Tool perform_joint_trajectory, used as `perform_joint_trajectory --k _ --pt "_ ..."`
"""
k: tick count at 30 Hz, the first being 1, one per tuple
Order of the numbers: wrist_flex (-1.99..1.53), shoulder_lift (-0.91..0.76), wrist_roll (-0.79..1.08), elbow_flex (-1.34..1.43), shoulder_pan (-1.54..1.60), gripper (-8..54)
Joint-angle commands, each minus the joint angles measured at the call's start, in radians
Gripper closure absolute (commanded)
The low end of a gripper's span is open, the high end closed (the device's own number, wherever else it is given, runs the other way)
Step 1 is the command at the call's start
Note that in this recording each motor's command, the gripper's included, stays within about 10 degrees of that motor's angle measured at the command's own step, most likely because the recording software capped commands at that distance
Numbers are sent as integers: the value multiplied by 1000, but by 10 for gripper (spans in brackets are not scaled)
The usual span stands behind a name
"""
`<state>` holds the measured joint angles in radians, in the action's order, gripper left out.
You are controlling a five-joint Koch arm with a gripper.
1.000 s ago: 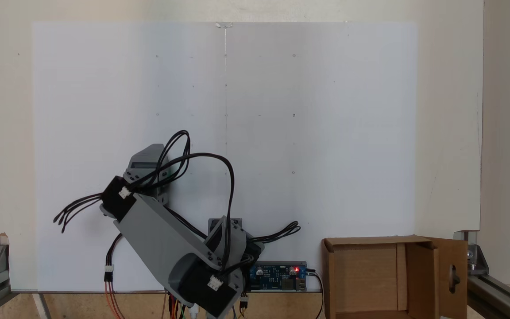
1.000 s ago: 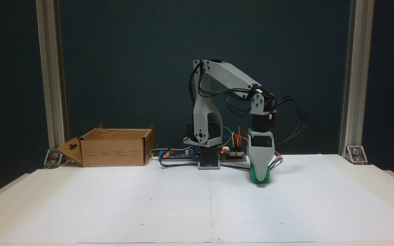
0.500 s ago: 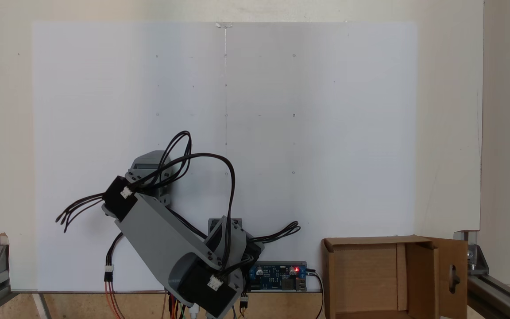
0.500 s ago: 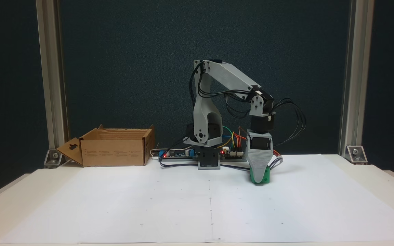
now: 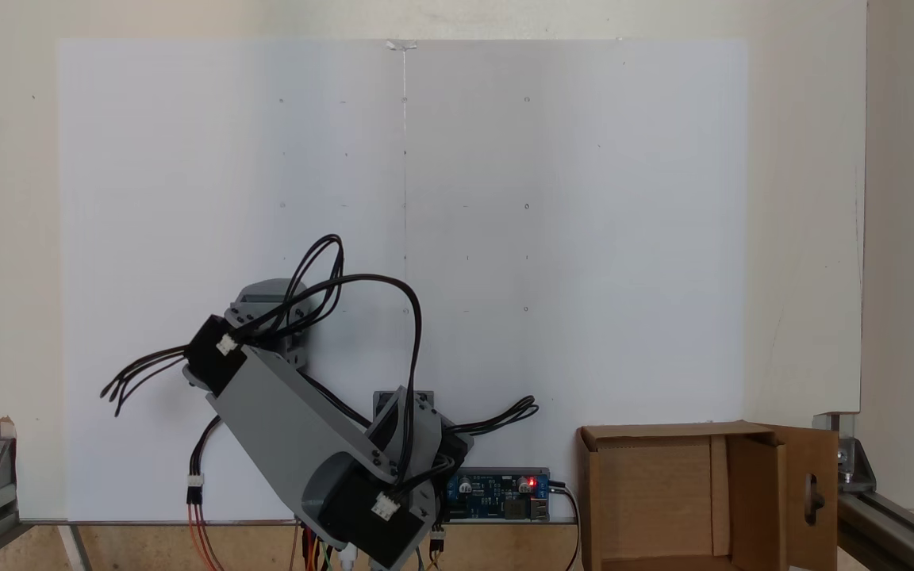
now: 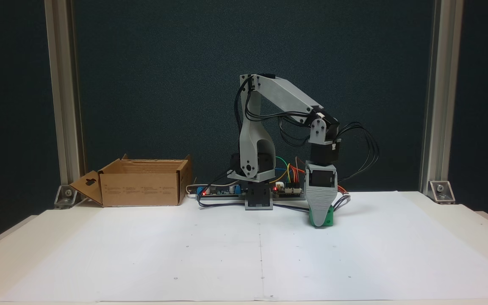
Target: Grasp a green dice and put it in the bin.
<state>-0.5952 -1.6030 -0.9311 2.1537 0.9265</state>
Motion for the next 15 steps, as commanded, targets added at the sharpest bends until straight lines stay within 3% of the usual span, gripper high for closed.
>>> perform_joint_trajectory --k 1,3,10,15 --pt "0 -2 -72 -8 0 292" --pt "0 -2 -72 -6 2 341" --pt "3 -14 -72 -8 -3 341" --pt "-14 -121 -69 -12 -32 341"
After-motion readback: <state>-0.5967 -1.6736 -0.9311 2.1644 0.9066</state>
